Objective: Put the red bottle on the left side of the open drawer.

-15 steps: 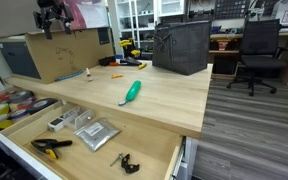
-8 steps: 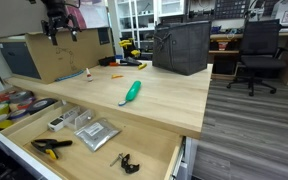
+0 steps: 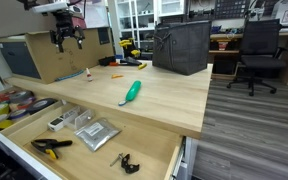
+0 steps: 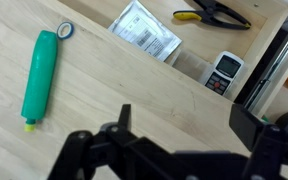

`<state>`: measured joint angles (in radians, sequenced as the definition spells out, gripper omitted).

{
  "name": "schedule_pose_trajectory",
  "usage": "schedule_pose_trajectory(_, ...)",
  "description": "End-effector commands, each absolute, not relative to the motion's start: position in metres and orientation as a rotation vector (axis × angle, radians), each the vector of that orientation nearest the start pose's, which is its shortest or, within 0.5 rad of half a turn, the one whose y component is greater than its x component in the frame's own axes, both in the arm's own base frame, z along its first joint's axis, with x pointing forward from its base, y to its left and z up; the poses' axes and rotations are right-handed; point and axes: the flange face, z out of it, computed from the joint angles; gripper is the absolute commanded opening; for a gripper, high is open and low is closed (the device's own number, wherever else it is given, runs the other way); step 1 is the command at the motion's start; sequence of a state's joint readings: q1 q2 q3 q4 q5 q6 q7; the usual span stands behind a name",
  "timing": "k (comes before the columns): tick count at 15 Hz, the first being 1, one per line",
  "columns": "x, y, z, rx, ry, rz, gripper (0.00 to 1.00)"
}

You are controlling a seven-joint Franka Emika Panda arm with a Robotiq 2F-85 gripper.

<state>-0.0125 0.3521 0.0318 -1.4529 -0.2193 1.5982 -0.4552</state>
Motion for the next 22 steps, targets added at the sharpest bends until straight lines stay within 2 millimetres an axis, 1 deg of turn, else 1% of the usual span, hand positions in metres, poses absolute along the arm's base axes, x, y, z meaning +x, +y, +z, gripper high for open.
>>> schedule_pose_trajectory(1,0.648,-0.014,0.471,-3.161,-0.852,0.427,1.00)
schedule_pose_trajectory(4,0.651,-0.018,0.478,-3.145,-0.906,0.442,1.00)
schedule_pose_trajectory(8,0.652,-0.019,0.480,-3.146,-0.906,0.439,1.00)
schedule_pose_trajectory(9,0.657,-0.020,0.469,-3.125,-0.913,0.440,1.00)
schedule_pose_trajectory(10,0.661,-0.019,0.461,-3.125,-0.928,0.433,1.00)
schedule_pose_trajectory(13,0.681,-0.004,0.432,-3.092,-0.951,0.386,1.00)
schedule_pose_trajectory(16,0.704,0.022,0.403,-3.021,-0.965,0.306,1.00)
schedule_pose_trajectory(18,0.719,0.042,0.389,-3.004,-0.994,0.262,1.00)
schedule_pose_trajectory(20,0.732,0.055,0.377,-3.001,-1.029,0.238,1.00)
schedule_pose_trajectory(22,0.743,0.061,0.369,-2.994,-1.041,0.220,1.00)
